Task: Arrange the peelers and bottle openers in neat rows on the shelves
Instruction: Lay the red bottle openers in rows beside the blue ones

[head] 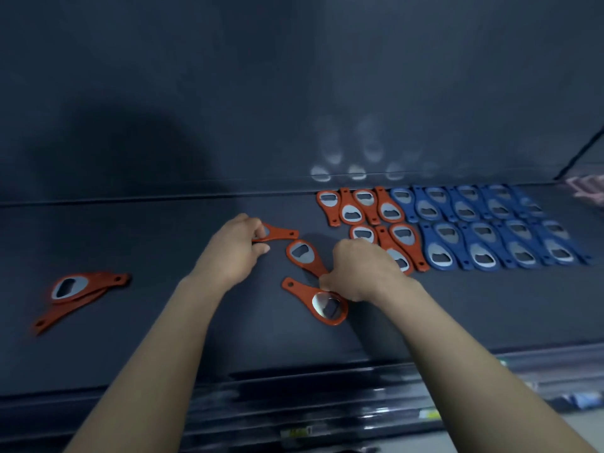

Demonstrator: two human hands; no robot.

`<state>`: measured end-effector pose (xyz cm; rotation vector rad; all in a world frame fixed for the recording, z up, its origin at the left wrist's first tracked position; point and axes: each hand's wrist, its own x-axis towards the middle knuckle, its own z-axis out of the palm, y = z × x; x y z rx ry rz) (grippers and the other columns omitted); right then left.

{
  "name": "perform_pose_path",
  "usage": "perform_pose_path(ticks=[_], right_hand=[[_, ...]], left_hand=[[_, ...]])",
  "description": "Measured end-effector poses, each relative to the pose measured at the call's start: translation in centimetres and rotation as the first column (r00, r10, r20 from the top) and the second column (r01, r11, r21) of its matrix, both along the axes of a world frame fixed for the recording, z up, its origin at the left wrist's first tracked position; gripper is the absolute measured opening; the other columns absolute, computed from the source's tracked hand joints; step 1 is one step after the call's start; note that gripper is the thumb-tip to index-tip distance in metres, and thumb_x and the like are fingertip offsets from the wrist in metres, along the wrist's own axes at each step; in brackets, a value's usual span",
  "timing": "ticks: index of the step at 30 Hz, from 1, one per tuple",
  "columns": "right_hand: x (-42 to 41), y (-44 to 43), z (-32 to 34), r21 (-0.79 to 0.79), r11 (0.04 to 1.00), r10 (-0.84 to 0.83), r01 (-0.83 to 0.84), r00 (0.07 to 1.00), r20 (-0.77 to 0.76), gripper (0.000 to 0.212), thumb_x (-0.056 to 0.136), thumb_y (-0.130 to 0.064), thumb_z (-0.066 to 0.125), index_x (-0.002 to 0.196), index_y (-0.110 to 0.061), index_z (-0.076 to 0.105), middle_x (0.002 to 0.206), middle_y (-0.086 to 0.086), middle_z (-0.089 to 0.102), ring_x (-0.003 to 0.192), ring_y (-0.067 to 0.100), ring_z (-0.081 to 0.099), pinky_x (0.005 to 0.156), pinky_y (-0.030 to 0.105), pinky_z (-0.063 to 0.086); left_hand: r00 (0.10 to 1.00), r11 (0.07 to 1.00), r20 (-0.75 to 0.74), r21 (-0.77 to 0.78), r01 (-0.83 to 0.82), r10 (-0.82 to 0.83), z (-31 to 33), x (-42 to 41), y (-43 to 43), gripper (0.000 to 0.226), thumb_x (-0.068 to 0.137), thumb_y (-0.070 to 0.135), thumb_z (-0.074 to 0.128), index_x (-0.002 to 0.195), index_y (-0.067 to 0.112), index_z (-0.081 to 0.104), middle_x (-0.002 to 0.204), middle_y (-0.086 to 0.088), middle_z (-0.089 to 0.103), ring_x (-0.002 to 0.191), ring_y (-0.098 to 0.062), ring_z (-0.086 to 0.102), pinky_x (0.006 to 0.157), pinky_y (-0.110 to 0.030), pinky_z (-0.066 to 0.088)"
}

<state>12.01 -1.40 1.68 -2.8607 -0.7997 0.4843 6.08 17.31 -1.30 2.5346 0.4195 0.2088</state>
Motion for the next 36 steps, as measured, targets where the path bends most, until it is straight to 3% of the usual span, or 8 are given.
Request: perform_pose_path(ticks=[4, 9, 15, 23, 27, 31, 33, 36], right_hand=[[-0.5, -0.5, -0.1, 0.077, 0.995, -0.063, 0.058, 0.996, 0.065, 0.043, 0.080, -0.046, 0.065, 0.064, -0.015, 0.040, 0.072, 0.002, 0.047, 0.072, 0.025, 0.050, 0.056, 0.029, 0.036], [-1.5, 0.1, -0.9, 0.284, 0.959, -0.027, -0.010, 0.992, 0.125, 0.026, 0.089, -0.026, 0.058, 0.107, -0.008, 0.053, 0.102, 0.013, 0.061, 0.093, 0.034, 0.059, 0.073, 0.037, 0.050], [-2.4, 0.1, -1.6, 0.316, 0.949, -0.046, 0.007, 0.992, 0.117, 0.041, 0.086, -0.036, 0.063, 0.115, -0.010, 0.052, 0.105, 0.012, 0.061, 0.096, 0.032, 0.059, 0.070, 0.033, 0.043], [-1.6, -0.2, -1.6, 0.247, 0.968, 0.002, -0.041, 0.988, 0.155, 0.022, 0.090, -0.016, 0.054, 0.109, -0.007, 0.058, 0.109, 0.013, 0.056, 0.102, 0.032, 0.053, 0.080, 0.036, 0.046], [-1.0, 0.5, -1.4, 0.209, 0.948, 0.201, -0.240, 0.961, 0.191, 0.041, 0.083, 0.003, 0.050, 0.114, -0.020, 0.063, 0.114, 0.005, 0.055, 0.106, 0.027, 0.041, 0.090, 0.036, 0.042], [-0.5, 1.1, -1.3, 0.276, 0.939, 0.158, -0.206, 0.970, 0.185, 0.046, 0.080, 0.011, 0.050, 0.110, -0.019, 0.068, 0.113, 0.007, 0.047, 0.107, 0.025, 0.044, 0.090, 0.033, 0.043], [-0.6, 1.4, -1.4, 0.325, 0.931, 0.130, -0.168, 0.982, 0.136, 0.036, 0.083, 0.007, 0.049, 0.104, -0.014, 0.070, 0.110, 0.009, 0.050, 0.102, 0.027, 0.053, 0.085, 0.033, 0.048], [-1.2, 2.3, -1.5, 0.332, 0.926, 0.137, -0.179, 0.980, 0.145, 0.019, 0.088, -0.022, 0.056, 0.091, -0.007, 0.067, 0.104, 0.011, 0.054, 0.097, 0.028, 0.054, 0.077, 0.032, 0.047]], left_hand=[[0.999, 0.998, 0.023, 0.061, -0.026, 0.024, 0.0, 0.0, -0.4, 0.005, 0.089, 0.008, 0.057, 0.084, 0.010, 0.058, 0.088, 0.005, 0.050, 0.091, -0.015, 0.049, 0.074, -0.024, 0.035], [0.998, 0.995, 0.043, 0.084, -0.045, 0.042, -0.4, -0.2, -0.4, 0.016, 0.090, 0.006, 0.054, 0.076, 0.013, 0.055, 0.080, 0.007, 0.048, 0.084, -0.011, 0.043, 0.067, -0.022, 0.030], [0.993, 0.993, 0.102, 0.099, -0.070, 0.060, -0.8, -0.4, -0.2, 0.018, 0.090, 0.001, 0.053, 0.096, 0.013, 0.065, 0.086, 0.005, 0.053, 0.094, -0.012, 0.037, 0.077, -0.025, 0.035], [0.988, 0.982, 0.098, 0.132, -0.133, 0.120, -0.7, -0.3, -0.2, 0.010, 0.089, 0.009, 0.058, 0.095, 0.010, 0.066, 0.092, -0.006, 0.062, 0.091, -0.019, 0.045, 0.074, -0.032, 0.039], [0.984, 0.972, 0.058, 0.159, -0.175, 0.168, -0.4, -0.6, 0.1, 0.011, 0.089, 0.013, 0.058, 0.096, 0.006, 0.063, 0.094, -0.012, 0.062, 0.093, -0.027, 0.049, 0.076, -0.038, 0.043], [0.982, 0.969, 0.053, 0.162, -0.187, 0.180, -0.3, -0.9, 0.4, 0.011, 0.090, 0.009, 0.054, 0.097, 0.006, 0.062, 0.094, -0.013, 0.059, 0.093, -0.027, 0.048, 0.077, -0.042, 0.045], [0.981, 0.968, 0.055, 0.158, -0.194, 0.188, -0.4, -1.0, 0.5, 0.011, 0.090, 0.008, 0.053, 0.097, 0.006, 0.062, 0.095, -0.013, 0.058, 0.094, -0.028, 0.047, 0.077, -0.042, 0.045], [0.980, 0.966, 0.056, 0.166, -0.199, 0.192, -0.4, -1.0, 0.6, 0.012, 0.091, 0.007, 0.052, 0.098, 0.005, 0.061, 0.096, -0.014, 0.058, 0.093, -0.028, 0.047, 0.076, -0.042, 0.045]])
